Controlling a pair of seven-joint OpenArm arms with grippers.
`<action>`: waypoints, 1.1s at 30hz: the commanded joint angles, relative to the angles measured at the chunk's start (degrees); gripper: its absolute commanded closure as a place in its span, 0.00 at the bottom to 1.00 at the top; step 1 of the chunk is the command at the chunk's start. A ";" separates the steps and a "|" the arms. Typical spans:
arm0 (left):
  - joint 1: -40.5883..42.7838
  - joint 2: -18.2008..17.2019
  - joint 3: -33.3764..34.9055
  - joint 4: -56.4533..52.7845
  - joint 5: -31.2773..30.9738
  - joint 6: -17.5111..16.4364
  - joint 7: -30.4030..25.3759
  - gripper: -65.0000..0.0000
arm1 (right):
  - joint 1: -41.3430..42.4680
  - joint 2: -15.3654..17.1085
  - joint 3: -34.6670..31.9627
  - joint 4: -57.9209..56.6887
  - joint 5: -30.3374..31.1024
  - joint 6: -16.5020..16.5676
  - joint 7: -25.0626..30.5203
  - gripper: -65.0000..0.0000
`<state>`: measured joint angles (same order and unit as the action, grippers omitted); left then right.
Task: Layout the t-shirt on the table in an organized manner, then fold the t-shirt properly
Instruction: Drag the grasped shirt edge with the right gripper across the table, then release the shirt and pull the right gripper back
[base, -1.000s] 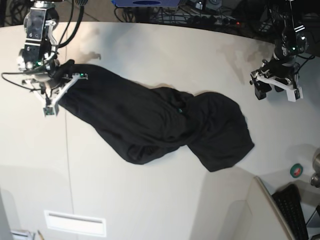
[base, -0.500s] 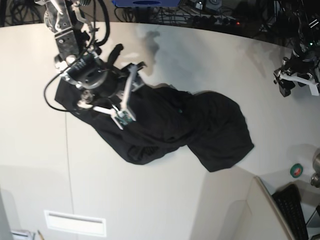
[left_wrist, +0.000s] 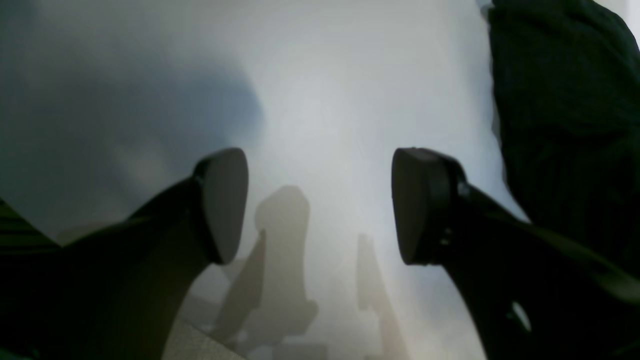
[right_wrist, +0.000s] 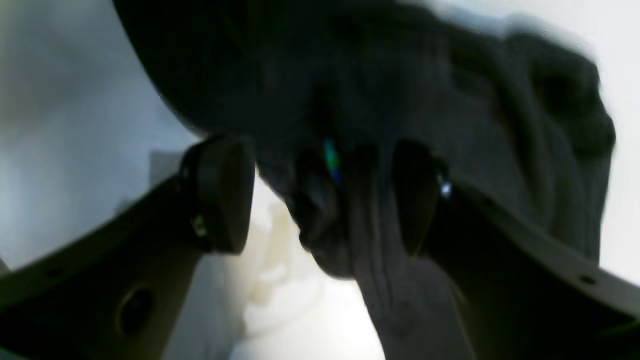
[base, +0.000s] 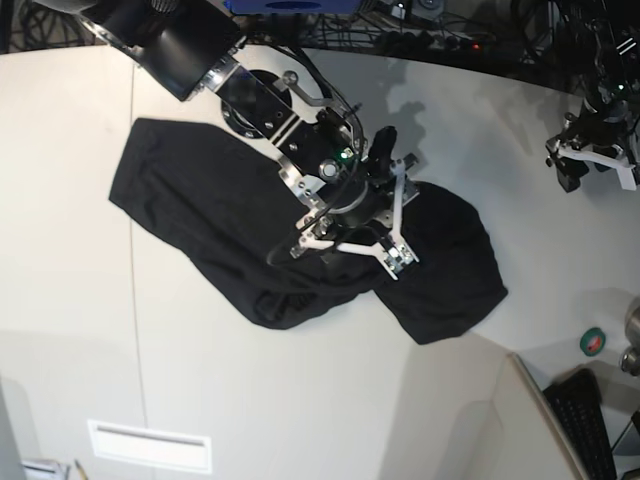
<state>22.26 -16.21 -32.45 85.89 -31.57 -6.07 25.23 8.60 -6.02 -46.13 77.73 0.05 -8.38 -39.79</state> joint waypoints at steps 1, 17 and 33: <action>0.11 -0.89 -0.30 1.19 -0.12 -0.31 -1.10 0.34 | 1.11 -0.53 0.20 -0.94 -0.27 -0.37 1.07 0.40; 0.02 -1.07 -0.30 0.75 -0.12 -0.40 -1.10 0.34 | -3.81 5.10 4.77 5.04 -0.27 -0.45 3.97 1.00; -6.83 -1.07 12.36 0.75 -0.12 -0.22 -1.10 0.38 | -15.68 15.30 21.21 16.64 -0.10 -0.37 -1.40 0.80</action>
<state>15.99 -16.51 -19.90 85.71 -31.44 -5.56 25.32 -7.46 9.50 -24.67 93.58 -0.40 -8.99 -41.80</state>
